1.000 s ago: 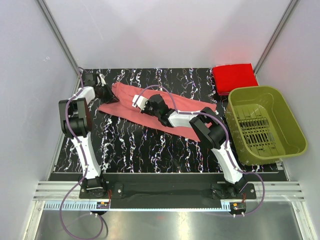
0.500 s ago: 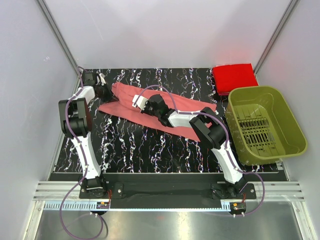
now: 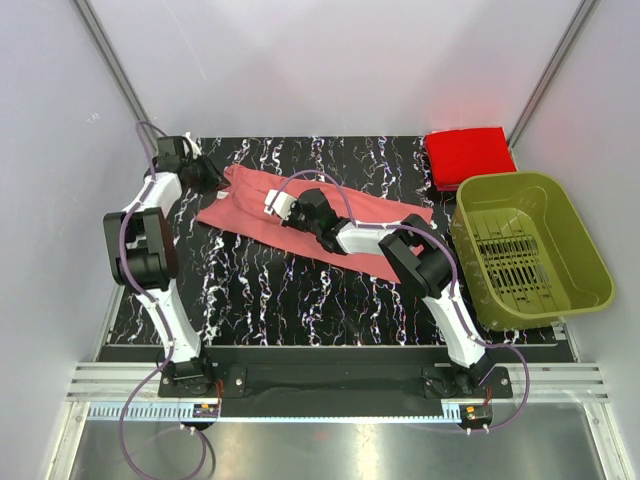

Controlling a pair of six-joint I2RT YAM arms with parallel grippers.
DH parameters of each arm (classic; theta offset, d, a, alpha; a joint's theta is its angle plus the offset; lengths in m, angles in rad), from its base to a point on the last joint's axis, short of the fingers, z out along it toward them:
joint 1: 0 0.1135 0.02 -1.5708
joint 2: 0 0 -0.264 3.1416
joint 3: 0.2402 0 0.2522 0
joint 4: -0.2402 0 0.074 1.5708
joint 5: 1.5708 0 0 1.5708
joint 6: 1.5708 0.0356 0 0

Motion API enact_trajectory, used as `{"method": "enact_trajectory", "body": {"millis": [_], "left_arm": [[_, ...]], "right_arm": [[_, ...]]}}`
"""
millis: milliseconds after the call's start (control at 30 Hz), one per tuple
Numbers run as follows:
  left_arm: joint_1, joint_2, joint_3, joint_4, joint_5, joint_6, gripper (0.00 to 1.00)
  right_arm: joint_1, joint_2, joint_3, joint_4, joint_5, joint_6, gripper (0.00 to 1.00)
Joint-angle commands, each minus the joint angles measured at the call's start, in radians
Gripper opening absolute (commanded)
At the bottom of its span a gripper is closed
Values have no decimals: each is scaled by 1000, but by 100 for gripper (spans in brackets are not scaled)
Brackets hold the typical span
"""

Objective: Fold and stack the t-shirts
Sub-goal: Fold the tshirt

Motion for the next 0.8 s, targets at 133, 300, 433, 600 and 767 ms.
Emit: {"method": "enact_trajectory", "body": {"millis": [133,300,433,600,767], "left_arm": [[18,64,-45,121,199,56,25],[23,110,-31,141,212,81,39],[21,137,11,110,219,96,47],[21,172,43,79,196,108,48],[23,188,44,96,220,108,45]], "right_arm": [[-2,-41,35,19,-4,11,11],[-2,-36,31,25,-1,7,11],[-2,-36,31,27,-4,12,11],[-2,-35,32,28,-1,9,11],[-2,-36,31,28,1,6,11]]}}
